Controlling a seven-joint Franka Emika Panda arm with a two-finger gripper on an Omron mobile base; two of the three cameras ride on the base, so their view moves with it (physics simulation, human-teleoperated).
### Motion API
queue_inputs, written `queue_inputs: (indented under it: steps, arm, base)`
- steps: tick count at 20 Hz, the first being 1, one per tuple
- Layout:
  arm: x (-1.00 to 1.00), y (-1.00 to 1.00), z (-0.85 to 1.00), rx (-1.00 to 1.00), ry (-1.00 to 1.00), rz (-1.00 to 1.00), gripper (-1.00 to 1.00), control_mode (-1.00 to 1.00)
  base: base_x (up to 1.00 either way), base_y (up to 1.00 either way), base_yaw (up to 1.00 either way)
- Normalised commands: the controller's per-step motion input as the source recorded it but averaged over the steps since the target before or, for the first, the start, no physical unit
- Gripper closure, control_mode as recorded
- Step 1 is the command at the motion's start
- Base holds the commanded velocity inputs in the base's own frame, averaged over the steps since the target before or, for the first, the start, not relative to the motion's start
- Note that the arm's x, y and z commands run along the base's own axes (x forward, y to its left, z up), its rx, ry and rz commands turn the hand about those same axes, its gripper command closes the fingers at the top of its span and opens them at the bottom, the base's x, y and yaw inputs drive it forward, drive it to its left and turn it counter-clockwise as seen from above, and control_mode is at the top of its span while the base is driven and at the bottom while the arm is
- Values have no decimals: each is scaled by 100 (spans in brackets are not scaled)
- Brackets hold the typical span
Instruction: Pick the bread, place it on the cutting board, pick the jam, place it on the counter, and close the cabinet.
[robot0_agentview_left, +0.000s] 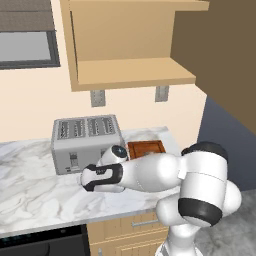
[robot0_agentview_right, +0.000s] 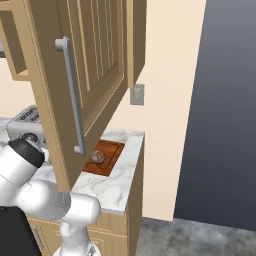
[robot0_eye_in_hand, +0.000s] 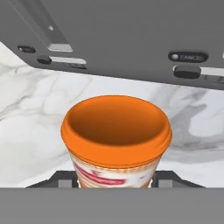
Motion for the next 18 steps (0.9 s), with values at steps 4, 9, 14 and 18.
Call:
queue_inputs:
  steps: [4,9,14,18]
  arm:
    - [16,16,-18,0,0,0,100,-100]
    - [7,12,-17,0,0,0,100,-100]
    - [0,6,-16,0,0,0,100,-100]
    - [0,2,-14,0,0,0,100,-100]
  base:
    - [0,0,0]
    - [0,0,0]
    - [0,0,0]
    - [0,0,0]
